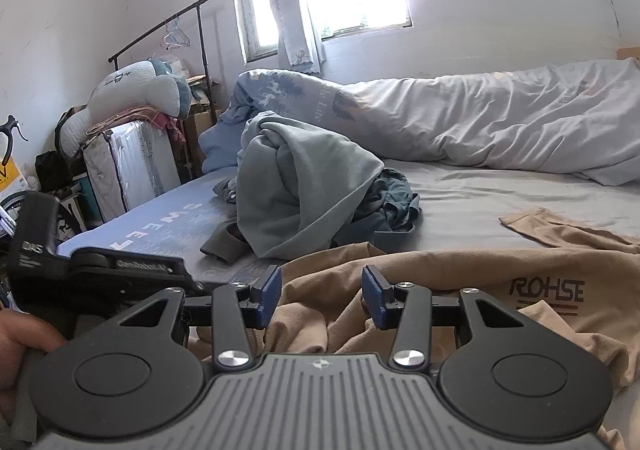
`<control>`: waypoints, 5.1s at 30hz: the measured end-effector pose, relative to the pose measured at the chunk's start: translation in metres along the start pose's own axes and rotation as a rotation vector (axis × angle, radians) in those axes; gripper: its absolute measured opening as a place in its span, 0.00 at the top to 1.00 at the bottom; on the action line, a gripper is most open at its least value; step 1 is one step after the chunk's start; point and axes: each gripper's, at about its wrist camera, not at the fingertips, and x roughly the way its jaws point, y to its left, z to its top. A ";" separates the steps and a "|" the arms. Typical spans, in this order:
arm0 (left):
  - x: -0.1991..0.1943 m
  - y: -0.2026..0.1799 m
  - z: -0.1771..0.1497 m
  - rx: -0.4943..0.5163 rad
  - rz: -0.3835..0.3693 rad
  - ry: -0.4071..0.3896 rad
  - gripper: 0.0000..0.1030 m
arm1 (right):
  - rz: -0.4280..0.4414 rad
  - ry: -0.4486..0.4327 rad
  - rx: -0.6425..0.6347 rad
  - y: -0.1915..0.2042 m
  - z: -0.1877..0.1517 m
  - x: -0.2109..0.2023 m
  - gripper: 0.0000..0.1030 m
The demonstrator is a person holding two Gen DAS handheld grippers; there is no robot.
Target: Fold clothes
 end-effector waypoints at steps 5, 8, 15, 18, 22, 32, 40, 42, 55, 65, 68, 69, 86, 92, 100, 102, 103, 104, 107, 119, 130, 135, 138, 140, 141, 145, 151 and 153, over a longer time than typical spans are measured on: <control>0.008 0.009 -0.001 -0.052 -0.019 0.001 0.64 | -0.001 0.003 0.003 -0.001 0.000 -0.001 0.55; 0.011 0.014 -0.001 -0.088 -0.022 0.005 0.80 | -0.003 0.006 -0.002 -0.001 -0.001 -0.001 0.55; 0.011 0.009 -0.004 -0.098 -0.059 0.016 0.83 | -0.010 0.009 -0.011 -0.002 -0.001 -0.003 0.55; 0.006 0.006 -0.003 -0.100 -0.047 -0.026 0.93 | -0.013 0.011 -0.023 -0.002 -0.002 -0.004 0.55; -0.004 0.002 0.002 -0.098 -0.012 -0.093 0.96 | -0.027 0.017 -0.018 -0.007 -0.003 -0.006 0.55; -0.022 -0.022 0.013 -0.042 0.033 -0.260 0.97 | -0.162 0.044 -0.008 -0.048 0.006 -0.008 0.53; -0.013 -0.046 0.013 -0.008 0.026 -0.293 0.97 | -0.350 0.101 -0.134 -0.107 0.014 0.013 0.49; -0.009 -0.053 0.011 0.016 0.029 -0.288 0.97 | -0.404 0.137 -0.146 -0.126 0.013 0.020 0.49; 0.014 -0.082 0.002 0.053 -0.001 -0.257 0.96 | -0.565 0.294 -0.009 -0.203 -0.013 -0.030 0.49; 0.023 -0.090 -0.002 0.049 -0.020 -0.223 0.96 | -0.580 0.388 -0.400 -0.180 -0.046 -0.029 0.52; 0.026 -0.094 -0.005 0.064 -0.024 -0.214 0.96 | -0.583 0.389 -0.398 -0.184 -0.047 -0.023 0.53; 0.026 -0.095 -0.005 0.066 -0.023 -0.212 0.96 | -0.578 0.388 -0.391 -0.185 -0.047 -0.022 0.53; 0.023 -0.093 -0.002 0.057 -0.030 -0.215 0.96 | -0.482 0.420 -0.215 -0.206 -0.034 -0.006 0.92; 0.017 -0.089 0.002 0.041 -0.024 -0.233 0.96 | -0.430 0.416 -0.231 -0.185 -0.024 -0.043 0.93; 0.007 -0.081 0.008 -0.001 -0.032 -0.261 0.96 | -0.362 0.494 -0.262 -0.162 -0.013 -0.102 0.94; 0.005 -0.080 0.009 -0.016 -0.036 -0.265 0.96 | -0.358 0.549 -0.266 -0.163 -0.016 -0.108 0.94; 0.005 -0.080 0.010 -0.020 -0.037 -0.264 0.96 | -0.348 0.590 -0.262 -0.165 -0.020 -0.108 0.94; 0.005 -0.080 0.010 -0.022 -0.036 -0.264 0.96 | -0.332 0.635 -0.257 -0.168 -0.026 -0.106 0.94; 0.007 -0.081 0.010 -0.015 -0.029 -0.263 0.96 | -0.297 0.721 -0.255 -0.169 -0.032 -0.102 0.93; 0.016 -0.085 0.005 0.016 -0.020 -0.220 0.96 | -0.305 0.434 -0.243 -0.164 0.050 -0.104 0.67; 0.019 -0.086 0.004 0.036 -0.034 -0.199 0.96 | -0.253 0.507 -0.406 -0.201 0.049 0.023 0.67; 0.020 -0.084 0.005 0.045 -0.030 -0.188 0.96 | -0.240 0.564 -0.450 -0.217 0.040 0.051 0.67; 0.023 -0.086 0.004 0.059 -0.025 -0.180 0.96 | -0.212 0.622 -0.483 -0.224 0.035 0.064 0.67; 0.024 -0.088 0.003 0.071 -0.022 -0.177 0.96 | -0.207 0.650 -0.497 -0.228 0.034 0.069 0.67; 0.024 -0.089 0.003 0.075 -0.022 -0.176 0.96 | -0.204 0.660 -0.501 -0.229 0.034 0.071 0.67; 0.024 -0.089 0.002 0.082 -0.019 -0.172 0.96 | -0.183 0.688 -0.505 -0.234 0.031 0.077 0.67; 0.024 -0.089 0.001 0.090 -0.010 -0.172 0.96 | -0.161 0.686 -0.475 -0.234 0.029 0.074 0.79; 0.023 -0.089 0.000 0.095 -0.010 -0.171 0.96 | -0.167 0.677 -0.462 -0.234 0.028 0.073 0.81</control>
